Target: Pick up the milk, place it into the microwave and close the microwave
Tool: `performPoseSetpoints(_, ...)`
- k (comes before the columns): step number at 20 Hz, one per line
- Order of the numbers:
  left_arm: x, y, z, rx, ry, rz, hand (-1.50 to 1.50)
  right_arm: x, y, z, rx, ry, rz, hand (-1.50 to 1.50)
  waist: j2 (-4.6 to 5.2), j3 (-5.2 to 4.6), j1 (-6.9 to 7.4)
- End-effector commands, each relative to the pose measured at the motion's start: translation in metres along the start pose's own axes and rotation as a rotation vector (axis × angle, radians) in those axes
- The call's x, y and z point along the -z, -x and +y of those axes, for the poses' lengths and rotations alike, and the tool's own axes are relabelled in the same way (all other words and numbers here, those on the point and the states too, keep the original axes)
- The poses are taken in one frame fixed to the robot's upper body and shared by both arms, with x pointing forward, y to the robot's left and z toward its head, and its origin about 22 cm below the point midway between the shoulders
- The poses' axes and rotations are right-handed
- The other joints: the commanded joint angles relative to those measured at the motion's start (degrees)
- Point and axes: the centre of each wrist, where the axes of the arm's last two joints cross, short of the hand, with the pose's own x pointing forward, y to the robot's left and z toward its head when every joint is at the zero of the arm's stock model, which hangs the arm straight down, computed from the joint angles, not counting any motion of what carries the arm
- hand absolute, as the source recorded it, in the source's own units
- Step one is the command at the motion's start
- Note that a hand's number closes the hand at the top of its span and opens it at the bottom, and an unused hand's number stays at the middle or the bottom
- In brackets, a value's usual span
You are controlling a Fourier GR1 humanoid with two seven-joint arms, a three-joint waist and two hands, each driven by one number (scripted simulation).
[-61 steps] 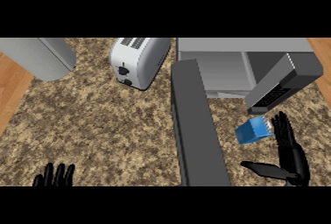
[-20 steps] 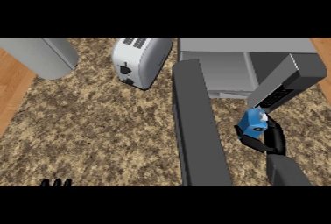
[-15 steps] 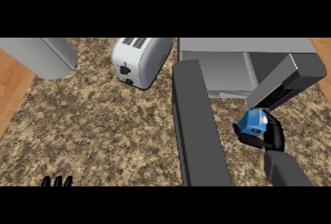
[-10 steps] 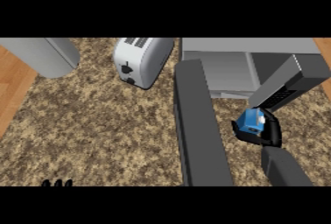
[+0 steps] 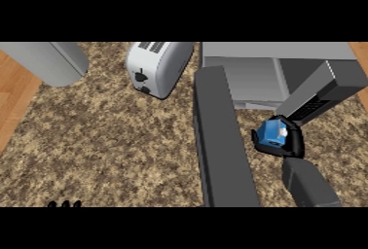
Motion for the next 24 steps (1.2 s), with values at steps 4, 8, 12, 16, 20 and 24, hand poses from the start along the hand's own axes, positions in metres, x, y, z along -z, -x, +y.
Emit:
performPoseSetpoints(4,-0.009,-0.007,-0.002,0.002,-0.021,0.008,-1.5,0.0,-0.003,0.008,0.037,-0.012,-0.11,1.5,-0.55,-0.12,-1.21)
performPoseSetpoints(8,-0.006,-0.007,0.01,0.006,-0.003,0.024,-1.5,-0.008,-0.008,-0.02,0.028,-0.032,-0.115,1.5,-0.94,-0.23,-2.37)
performPoseSetpoints(12,0.0,-0.009,-0.018,0.001,0.02,0.009,-1.5,-0.02,-0.018,-0.033,0.002,-0.051,-0.079,1.5,-0.86,-0.21,-2.44)
performPoseSetpoints(16,-0.009,-0.005,-0.016,-0.021,-0.012,0.01,-1.5,-0.034,-0.041,-0.039,-0.019,-0.07,-0.072,1.5,-0.95,-0.25,-2.5)
performPoseSetpoints(20,-0.001,-0.005,-0.015,-0.008,-0.048,-0.012,-1.5,-0.06,-0.061,-0.022,0.12,-0.124,-0.082,1.5,-0.95,-0.26,-2.88)
performPoseSetpoints(24,-0.013,-0.001,-0.014,0.006,-0.048,0.008,-1.5,-0.041,-0.083,-0.009,0.295,-0.138,-0.096,1.5,-0.79,-0.2,-2.11)
